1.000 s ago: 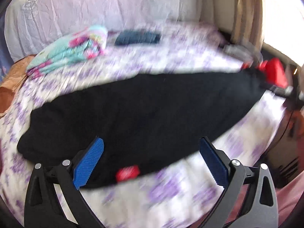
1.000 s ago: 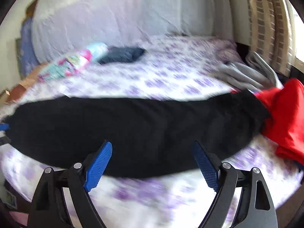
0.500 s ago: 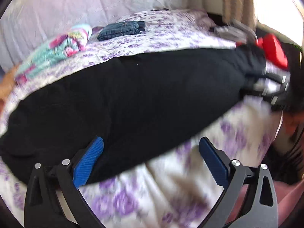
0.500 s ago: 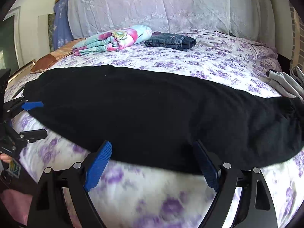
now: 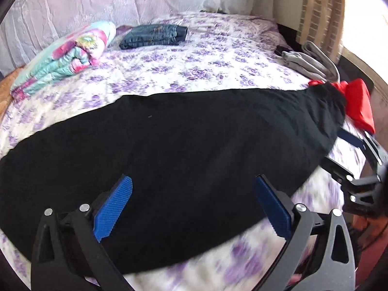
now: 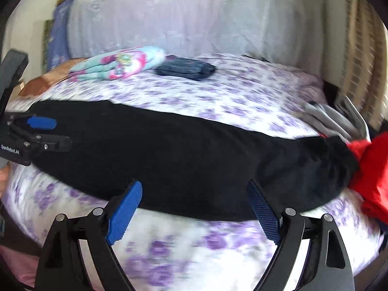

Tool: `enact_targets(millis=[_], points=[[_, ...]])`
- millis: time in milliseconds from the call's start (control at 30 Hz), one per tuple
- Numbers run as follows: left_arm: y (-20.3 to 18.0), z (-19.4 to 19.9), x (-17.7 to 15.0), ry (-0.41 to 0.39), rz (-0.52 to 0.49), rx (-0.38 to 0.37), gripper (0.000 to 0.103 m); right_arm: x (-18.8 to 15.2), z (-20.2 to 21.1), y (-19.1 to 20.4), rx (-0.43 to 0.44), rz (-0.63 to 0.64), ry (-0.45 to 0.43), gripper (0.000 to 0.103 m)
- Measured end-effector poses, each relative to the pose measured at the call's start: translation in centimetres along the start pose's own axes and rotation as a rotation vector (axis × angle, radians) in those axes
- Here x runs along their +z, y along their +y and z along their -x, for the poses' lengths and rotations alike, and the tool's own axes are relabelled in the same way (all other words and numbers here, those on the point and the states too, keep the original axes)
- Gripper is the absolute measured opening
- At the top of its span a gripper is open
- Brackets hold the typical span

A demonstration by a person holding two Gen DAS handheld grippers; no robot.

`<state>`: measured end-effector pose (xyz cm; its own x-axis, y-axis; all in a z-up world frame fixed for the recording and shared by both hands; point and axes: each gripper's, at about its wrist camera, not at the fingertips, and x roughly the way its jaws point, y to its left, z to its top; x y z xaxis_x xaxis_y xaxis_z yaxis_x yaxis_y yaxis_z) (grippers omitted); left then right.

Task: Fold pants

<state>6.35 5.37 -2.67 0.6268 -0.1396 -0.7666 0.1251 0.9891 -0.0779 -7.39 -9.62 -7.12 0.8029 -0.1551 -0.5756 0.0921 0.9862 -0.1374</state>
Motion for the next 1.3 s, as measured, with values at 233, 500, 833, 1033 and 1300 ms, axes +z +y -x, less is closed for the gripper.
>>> enact_targets(millis=[233, 500, 833, 1033, 1300], points=[[-2.6, -5.1, 1.7, 0.084, 0.052, -0.008, 0.098, -2.0, 0.3, -7.3, -0.032, -0.269, 0.023, 0.089], [-3.0, -6.0, 0.5, 0.022, 0.039, 0.038, 0.099, -3.2, -0.3, -15.2, -0.160, -0.454, 0.019, 0.089], [-2.7, -6.1, 0.7, 0.004, 0.051, 0.022, 0.099, -2.4, -3.8, -23.1, -0.060, -0.702, -0.010, 0.089], [-2.7, -6.1, 0.7, 0.000, 0.055, 0.018, 0.099, -1.2, -5.7, -23.8, -0.050, -0.709, 0.012, 0.076], [-2.6, -6.1, 0.8, -0.003, 0.064, 0.006, 0.099, -1.6, -6.3, -24.6, -0.071, -0.753, 0.014, 0.016]])
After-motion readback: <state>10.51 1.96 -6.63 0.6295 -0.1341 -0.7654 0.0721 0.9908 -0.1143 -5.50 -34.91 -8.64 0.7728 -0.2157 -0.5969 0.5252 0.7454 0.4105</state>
